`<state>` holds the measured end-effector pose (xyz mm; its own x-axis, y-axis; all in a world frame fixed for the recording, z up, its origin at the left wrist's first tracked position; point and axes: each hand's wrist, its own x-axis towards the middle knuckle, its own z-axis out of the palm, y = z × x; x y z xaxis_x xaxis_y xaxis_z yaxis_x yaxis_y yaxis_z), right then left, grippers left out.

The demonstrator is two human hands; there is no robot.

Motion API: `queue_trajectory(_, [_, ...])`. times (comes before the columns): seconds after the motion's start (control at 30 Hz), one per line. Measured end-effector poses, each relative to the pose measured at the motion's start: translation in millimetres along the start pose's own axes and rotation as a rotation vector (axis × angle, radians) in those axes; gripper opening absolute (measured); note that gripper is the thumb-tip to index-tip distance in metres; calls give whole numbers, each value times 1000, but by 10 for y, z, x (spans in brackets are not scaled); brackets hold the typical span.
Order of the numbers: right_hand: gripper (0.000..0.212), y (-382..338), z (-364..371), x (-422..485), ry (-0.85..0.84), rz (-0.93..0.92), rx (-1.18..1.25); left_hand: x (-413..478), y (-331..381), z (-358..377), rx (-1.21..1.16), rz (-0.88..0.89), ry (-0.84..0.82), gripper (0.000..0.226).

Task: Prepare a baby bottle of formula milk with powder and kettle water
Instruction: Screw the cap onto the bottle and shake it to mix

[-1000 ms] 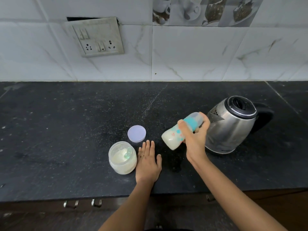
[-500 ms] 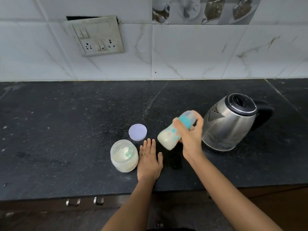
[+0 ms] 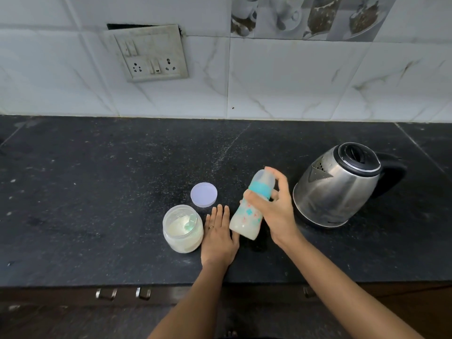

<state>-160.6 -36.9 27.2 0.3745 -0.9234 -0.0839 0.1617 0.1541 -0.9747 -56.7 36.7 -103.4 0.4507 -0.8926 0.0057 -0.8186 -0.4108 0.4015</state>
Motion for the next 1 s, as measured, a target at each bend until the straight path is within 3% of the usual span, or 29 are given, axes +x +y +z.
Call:
queue_trajectory(0.1, [60, -90, -7, 142, 221, 28, 140, 6, 23, 3, -8, -15, 8, 77])
queue_trajectory(0.17, [58, -76, -33, 161, 183, 25, 95, 8, 20, 15, -8, -14, 11, 78])
queue_trajectory(0.27, [62, -22, -98, 50, -81, 39, -78, 6, 1, 24, 13, 0, 8, 77])
queue_trajectory(0.43, [51, -58, -146, 173, 152, 110, 186, 3, 26, 30, 0, -25, 22, 76])
queue_trajectory(0.57, [63, 36, -159, 77, -154, 97, -45, 13, -2, 45, 29, -5, 4, 72])
queue_trajectory(0.7, [54, -49, -121, 201, 136, 105, 156, 12, 30, 34, -6, -22, 25, 74])
queue_trajectory(0.73, [55, -30, -117, 194, 145, 92, 146, 11, 25, 43, -14, -24, 23, 74])
queue_trajectory(0.87, [65, 50, -76, 12, -166, 68, -72, 18, -36, 89, 70, 12, -41, 76])
queue_trajectory(1.0, [58, -111, -72, 239, 117, 31, 94, 15, 14, 24, -18, -8, 17, 77])
